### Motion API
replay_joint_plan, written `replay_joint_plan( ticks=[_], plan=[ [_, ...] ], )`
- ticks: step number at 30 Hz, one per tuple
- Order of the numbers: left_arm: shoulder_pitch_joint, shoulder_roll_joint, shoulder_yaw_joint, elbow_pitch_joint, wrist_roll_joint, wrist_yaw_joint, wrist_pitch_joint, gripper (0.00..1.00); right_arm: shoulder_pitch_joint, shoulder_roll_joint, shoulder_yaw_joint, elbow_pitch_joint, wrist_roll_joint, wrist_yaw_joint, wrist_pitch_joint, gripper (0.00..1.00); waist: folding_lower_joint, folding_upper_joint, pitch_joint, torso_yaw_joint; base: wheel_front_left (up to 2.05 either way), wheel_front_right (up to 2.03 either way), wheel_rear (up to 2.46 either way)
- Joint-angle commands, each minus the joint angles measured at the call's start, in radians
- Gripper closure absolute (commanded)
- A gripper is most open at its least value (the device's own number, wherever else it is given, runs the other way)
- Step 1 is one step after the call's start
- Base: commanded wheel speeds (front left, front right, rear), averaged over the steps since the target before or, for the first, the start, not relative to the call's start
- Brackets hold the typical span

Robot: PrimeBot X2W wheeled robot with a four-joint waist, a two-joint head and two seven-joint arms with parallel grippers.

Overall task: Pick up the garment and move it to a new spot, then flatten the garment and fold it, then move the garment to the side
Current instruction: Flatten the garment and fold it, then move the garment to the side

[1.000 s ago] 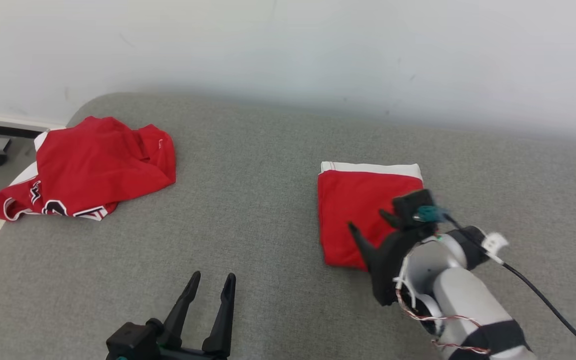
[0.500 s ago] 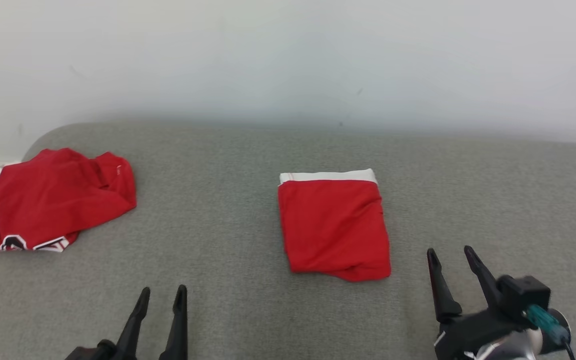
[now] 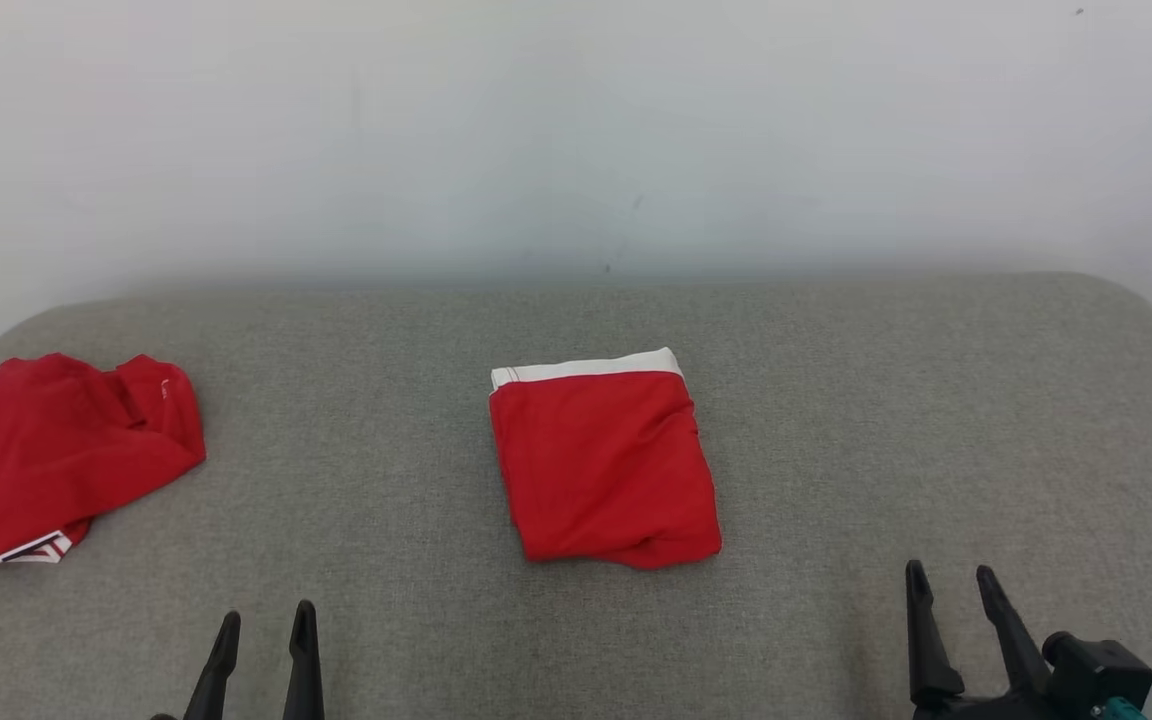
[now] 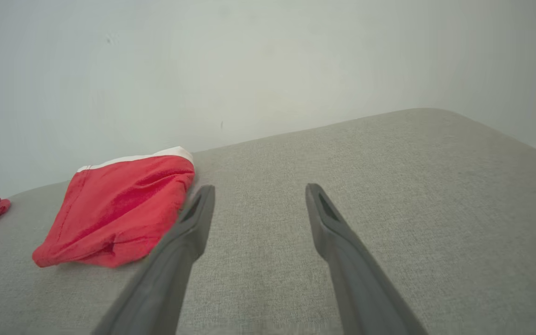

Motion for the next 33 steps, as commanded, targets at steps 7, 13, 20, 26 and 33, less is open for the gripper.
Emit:
replay_joint_plan(
  ticks=[7,13,20,26,33],
  plan=[
    [0.020,-0.011,0.014,0.020,0.039,-0.006,-0.004,0.00,-0.033,0.000,0.001,0.069,-0.002,0.003,-0.004,0.00,0.0001,0.0000,-0.006,-0.021,0.00,0.00,0.00],
    [0.016,-0.008,0.011,0.025,0.039,-0.006,-0.004,0.00,-0.043,0.000,0.011,0.063,-0.004,0.003,-0.010,0.00,0.0001,0.0000,-0.004,-0.016,0.00,0.00,0.00],
    [0.015,-0.004,0.009,0.033,0.037,-0.006,-0.004,0.00,-0.045,0.000,0.031,0.047,-0.007,0.003,-0.005,0.00,0.0001,0.0000,-0.004,-0.001,0.00,0.00,0.00],
    [0.010,0.002,-0.006,0.029,0.033,-0.006,-0.004,0.00,-0.038,0.000,0.043,0.030,-0.012,0.003,0.006,0.00,0.0001,0.0000,0.002,0.004,0.00,0.00,0.00],
    [0.001,0.014,-0.025,0.025,0.030,-0.006,-0.004,0.00,-0.030,0.000,0.048,0.017,-0.017,0.003,0.014,0.00,0.0001,0.0000,0.012,0.010,0.00,0.00,0.00]
  ],
)
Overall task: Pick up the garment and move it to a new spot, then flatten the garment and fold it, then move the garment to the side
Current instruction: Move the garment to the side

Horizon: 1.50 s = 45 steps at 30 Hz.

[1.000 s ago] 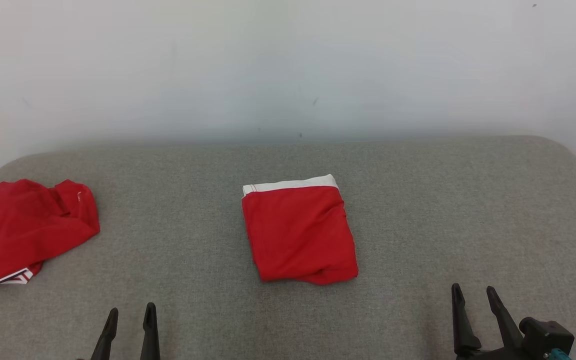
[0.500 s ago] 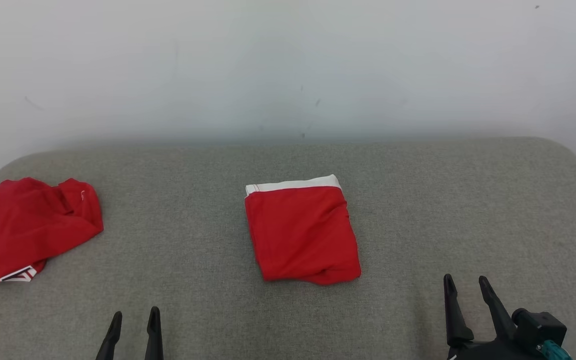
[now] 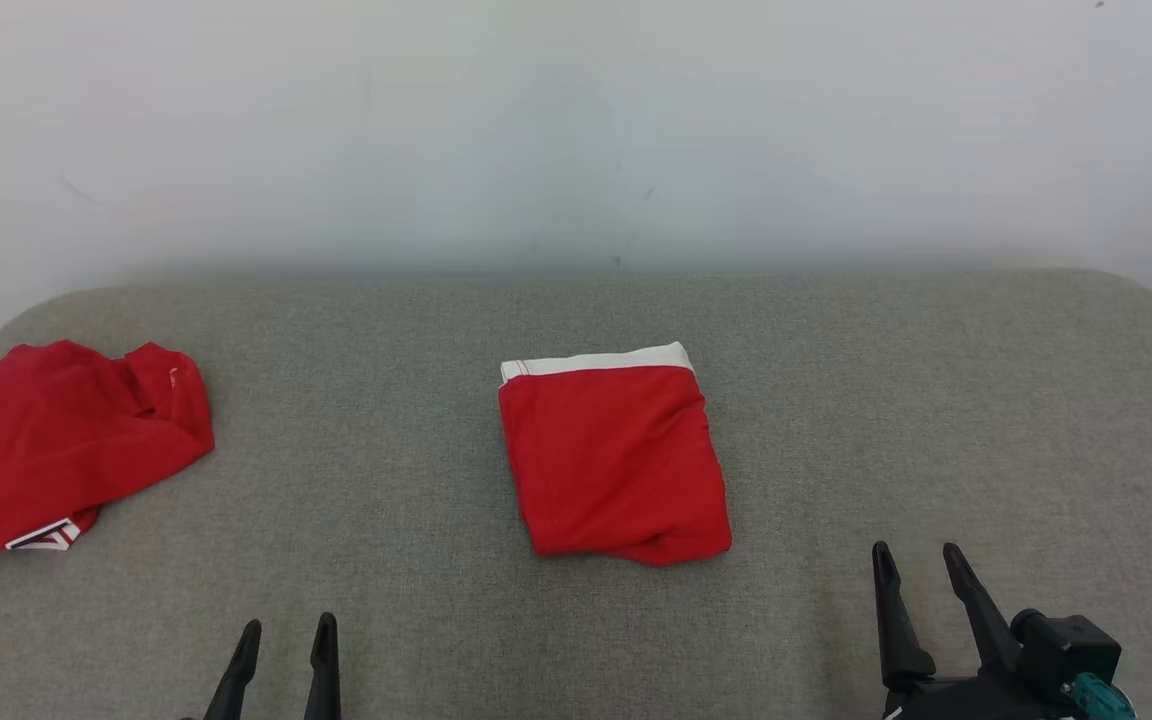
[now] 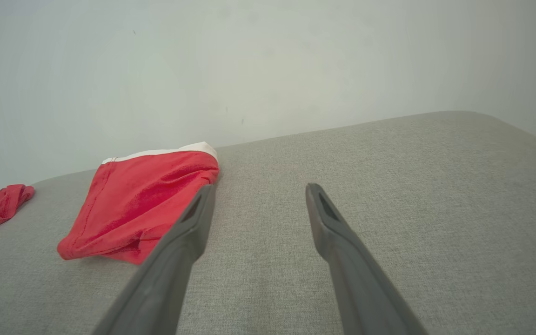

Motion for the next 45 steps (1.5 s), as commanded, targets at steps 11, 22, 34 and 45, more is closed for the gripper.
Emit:
replay_joint_plan(
  ticks=[11,22,34,45],
  plan=[
    [-0.011,-0.001,-0.012,-0.002,-0.012,-0.001,-0.004,0.00,-0.064,0.000,0.048,-0.039,-0.004,0.003,0.133,0.00,-0.0001,0.0000,0.011,0.026,0.00,0.00,0.00],
    [-0.060,-0.014,-0.062,-0.001,-0.016,-0.001,-0.004,0.00,-0.422,0.000,-0.099,0.119,-0.012,0.003,0.711,0.00,-0.0001,0.0000,0.071,0.116,0.00,0.00,0.00],
    [-0.099,-0.034,-0.107,0.001,-0.031,0.000,-0.004,0.00,-0.669,-0.001,-0.239,0.388,-0.197,0.003,0.942,0.00,-0.0001,0.0000,0.153,0.242,0.00,0.00,0.00],
    [-0.135,-0.040,-0.154,0.016,-0.041,0.000,-0.004,0.00,-0.735,-0.001,-0.355,0.576,-0.298,0.003,0.900,0.00,-0.0001,0.0000,0.196,0.311,0.00,0.00,0.00]
  ],
)
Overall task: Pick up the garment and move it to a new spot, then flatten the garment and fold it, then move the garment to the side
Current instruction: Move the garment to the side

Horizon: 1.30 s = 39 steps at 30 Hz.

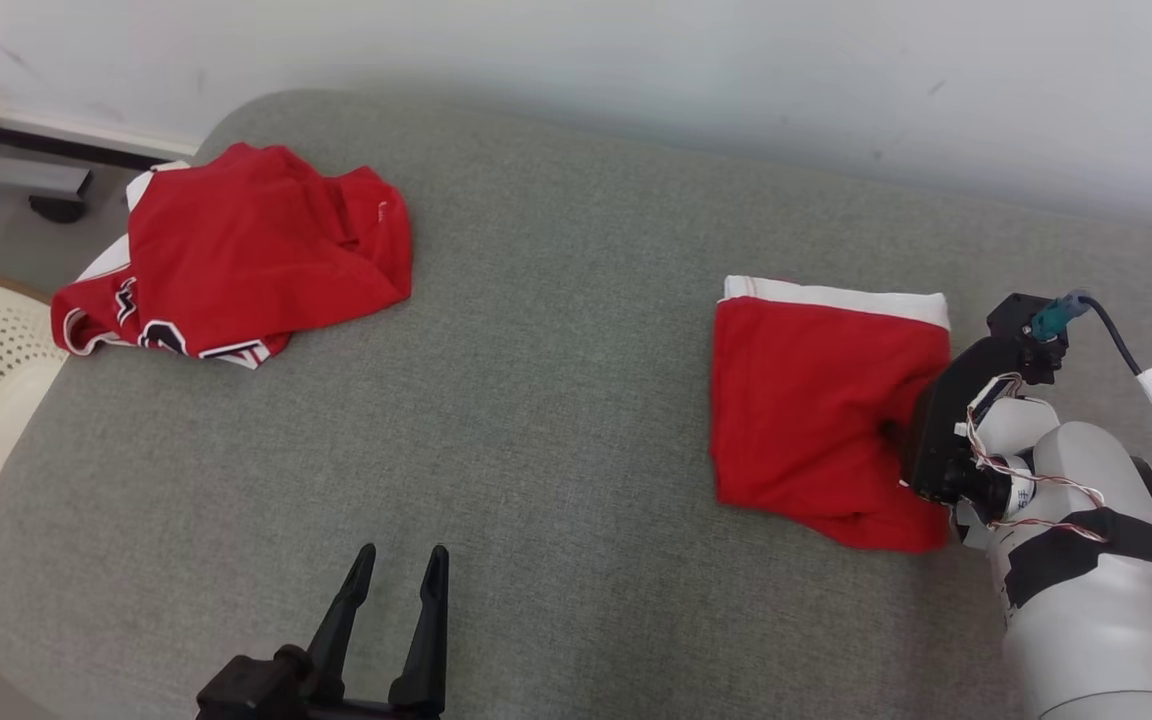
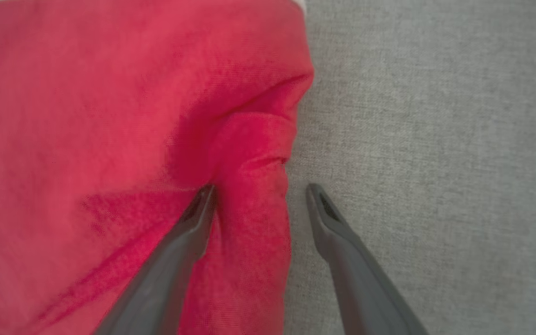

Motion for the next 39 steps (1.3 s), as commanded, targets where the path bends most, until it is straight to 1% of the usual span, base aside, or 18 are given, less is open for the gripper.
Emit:
replay_joint_plan(
  ticks=[1,5,6,7,9,10,15,19,20,21,23,26,28,31,33,35,39],
  plan=[
    [-0.014,-0.002,-0.004,0.001,-0.005,0.001,-0.004,0.00,-0.007,-0.001,-0.015,0.026,-0.016,0.003,-0.009,0.00,-0.0002,-0.0002,0.022,0.022,0.00,0.00,0.00],
    [-0.015,-0.005,-0.003,0.003,-0.007,0.001,-0.004,0.00,-0.015,0.001,-0.052,0.089,-0.058,0.003,-0.020,0.00,-0.0002,-0.0002,0.029,0.023,0.00,0.00,0.00],
    [-0.015,-0.005,-0.003,0.004,-0.008,0.001,-0.004,0.00,-0.019,0.001,-0.059,0.100,-0.067,0.003,-0.025,0.19,-0.0002,-0.0002,0.031,0.020,0.00,0.00,0.00],
    [-0.016,-0.005,-0.002,0.004,-0.009,0.001,-0.004,0.00,-0.024,0.001,-0.067,0.108,-0.080,0.003,-0.028,0.51,-0.0002,-0.0002,0.032,0.017,0.00,0.00,0.00],
    [-0.019,-0.006,0.001,0.004,-0.009,0.001,-0.004,0.00,-0.034,0.001,-0.070,0.125,-0.101,0.002,-0.032,0.94,-0.0002,-0.0002,0.036,0.007,0.00,0.00,0.00],
    [-0.023,-0.006,0.000,0.003,-0.009,0.001,-0.004,0.00,-0.040,0.001,-0.069,0.133,-0.109,0.002,-0.036,1.00,-0.0002,-0.0002,0.037,0.002,0.00,0.00,0.00],
    [-0.032,0.000,0.003,-0.005,-0.009,0.001,-0.004,0.00,-0.069,-0.006,-0.070,0.137,-0.134,-0.001,-0.081,1.00,-0.0002,-0.0002,0.049,-0.041,0.00,0.00,0.00],
    [-0.041,0.013,0.015,-0.013,-0.009,0.001,-0.004,0.00,-0.073,-0.008,-0.064,0.113,-0.157,-0.001,-0.098,1.00,-0.0002,-0.0002,0.058,-0.093,0.00,0.00,0.00],
    [-0.039,0.019,0.021,-0.017,-0.005,0.001,-0.004,0.00,-0.056,-0.008,-0.063,0.083,-0.176,-0.001,-0.100,1.00,-0.0002,-0.0002,0.063,-0.124,0.00,0.00,0.00],
    [-0.039,0.019,0.021,-0.017,-0.005,0.001,-0.004,0.00,-0.056,-0.008,-0.063,0.083,-0.176,-0.001,-0.100,1.00,-0.0002,-0.0002,0.063,-0.124,0.00,0.00,0.00],
    [-0.041,0.024,0.027,-0.023,0.000,0.001,-0.004,0.00,-0.043,-0.018,-0.054,0.053,-0.185,-0.001,-0.095,1.00,-0.0002,-0.0002,0.071,-0.154,0.00,0.00,0.00],
    [-0.051,0.034,0.051,-0.043,0.009,0.001,-0.004,0.00,-0.025,-0.053,-0.018,0.007,-0.187,0.000,-0.089,1.00,-0.0002,-0.0002,0.085,-0.201,0.00,0.00,0.00],
    [-0.059,0.033,0.075,-0.065,0.014,0.001,-0.004,0.00,-0.009,-0.089,0.014,-0.027,-0.182,0.000,-0.080,1.00,-0.0002,-0.0002,0.098,-0.230,0.00,0.00,0.00],
    [-0.067,0.026,0.116,-0.109,-0.001,0.001,-0.004,0.00,0.017,-0.174,0.068,-0.089,-0.209,0.000,-0.069,1.00,-0.0002,-0.0002,0.125,-0.264,0.00,0.00,0.00],
    [-0.070,0.030,0.135,-0.131,-0.002,0.001,-0.004,0.00,0.035,-0.219,0.102,-0.120,-0.221,0.000,-0.059,1.00,-0.0002,-0.0002,0.145,-0.283,0.00,0.00,0.00],
    [-0.083,0.041,0.141,-0.151,0.001,0.001,-0.004,0.00,0.053,-0.265,0.132,-0.149,-0.235,0.000,-0.049,1.00,-0.0002,-0.0002,0.169,-0.296,0.00,0.00,0.00],
    [-0.099,0.054,0.144,-0.180,-0.002,0.001,-0.004,0.00,0.086,-0.361,0.184,-0.184,-0.223,0.000,-0.047,1.00,-0.0002,-0.0002,0.218,-0.306,0.00,0.00,0.00]
  ],
)
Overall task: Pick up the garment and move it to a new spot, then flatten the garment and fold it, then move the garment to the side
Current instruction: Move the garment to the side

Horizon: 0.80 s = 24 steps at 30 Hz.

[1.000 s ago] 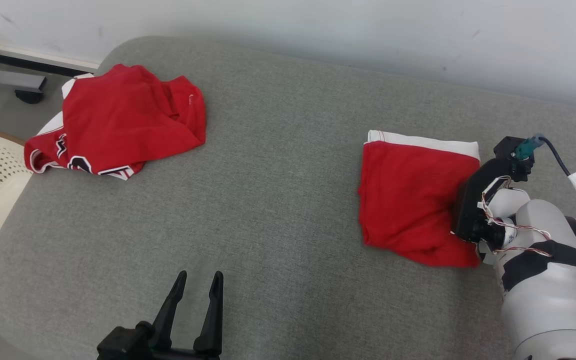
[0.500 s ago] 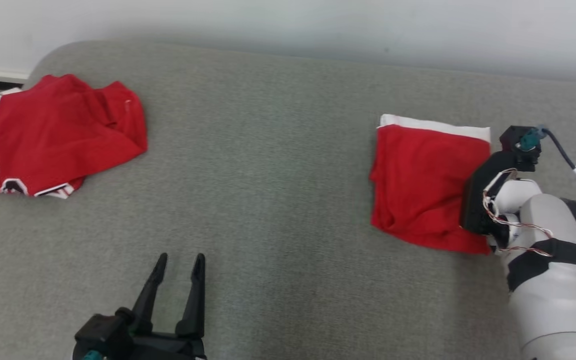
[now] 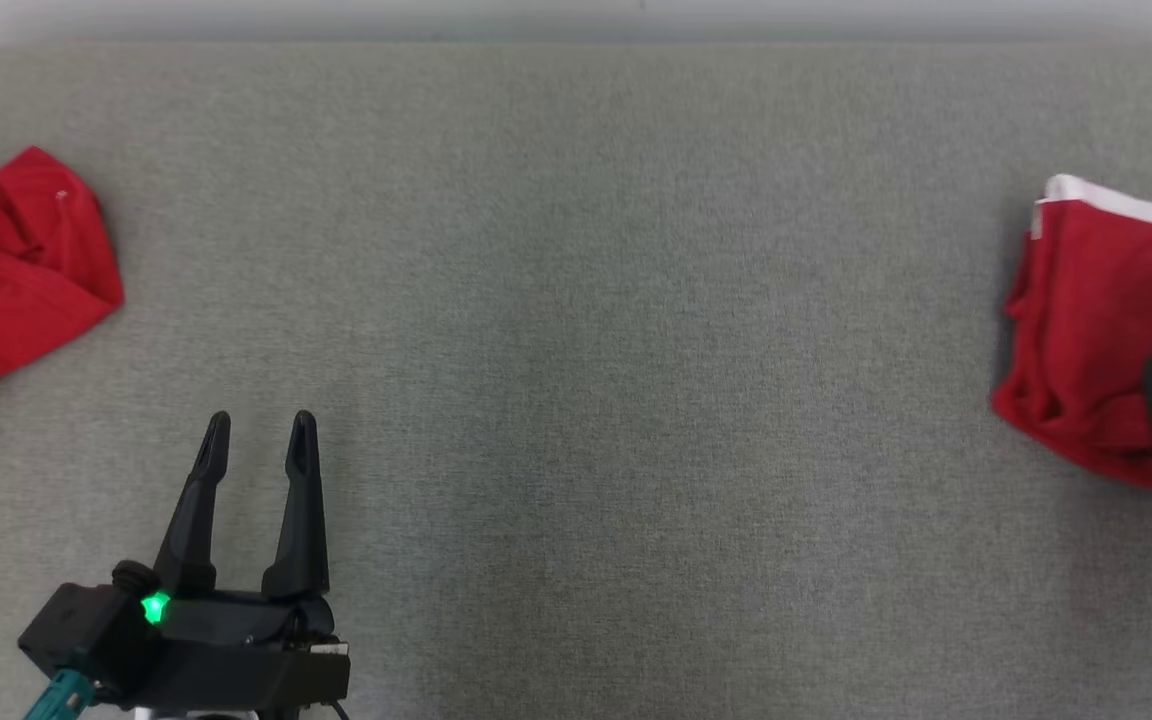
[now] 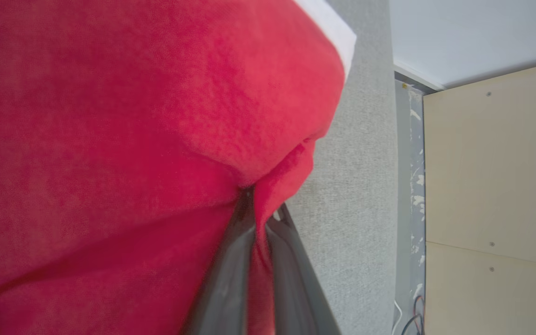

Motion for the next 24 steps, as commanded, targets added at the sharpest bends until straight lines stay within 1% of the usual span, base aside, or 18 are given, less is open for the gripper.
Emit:
replay_joint_plan(
  ticks=[1,4,6,7,10,13,19,23,24],
  plan=[
    [-0.016,0.007,-0.001,-0.006,-0.003,0.001,-0.004,0.00,0.008,-0.031,0.008,-0.010,0.002,-0.003,-0.010,1.00,-0.0002,-0.0001,0.063,-0.031,0.00,0.00,0.00],
    [-0.026,0.021,-0.013,-0.013,-0.005,0.001,-0.004,0.00,0.024,-0.115,0.052,-0.017,0.013,-0.003,-0.056,1.00,-0.0002,-0.0001,0.095,-0.029,0.00,0.00,0.00],
    [-0.038,0.028,-0.018,-0.016,-0.006,0.001,-0.004,0.00,0.023,-0.167,0.059,-0.019,0.024,-0.003,-0.096,1.00,-0.0002,-0.0001,0.112,-0.025,0.00,0.00,0.00],
    [-0.039,0.030,-0.020,-0.017,-0.007,0.001,-0.004,0.00,0.022,-0.187,0.058,-0.022,0.021,-0.003,-0.117,1.00,-0.0002,-0.0001,0.120,-0.022,0.00,0.00,0.00],
    [-0.041,0.035,-0.022,-0.017,-0.010,0.001,-0.004,0.00,0.023,-0.220,0.037,-0.027,0.003,-0.003,-0.165,1.00,-0.0002,-0.0001,0.132,-0.015,0.00,0.00,0.00],
    [-0.043,0.036,-0.022,-0.015,-0.012,0.001,-0.004,0.00,0.033,-0.226,-0.005,-0.040,-0.028,-0.003,-0.201,1.00,-0.0002,-0.0001,0.135,-0.009,0.00,0.00,0.00],
    [-0.036,0.032,-0.027,-0.009,-0.010,0.001,-0.004,0.00,0.065,-0.208,-0.076,-0.086,-0.095,-0.003,-0.262,1.00,-0.0002,-0.0001,0.132,-0.005,0.00,0.00,0.00],
    [-0.036,0.044,-0.033,-0.003,-0.014,0.001,-0.004,0.00,0.091,-0.202,-0.133,-0.104,-0.125,-0.003,-0.286,1.00,-0.0002,-0.0001,0.127,-0.008,0.00,0.00,0.00],
    [-0.033,0.046,-0.034,-0.003,-0.014,0.001,-0.004,0.00,0.099,-0.198,-0.148,-0.111,-0.133,-0.003,-0.291,0.87,-0.0002,-0.0001,0.125,-0.009,0.00,0.00,0.00]
  ],
)
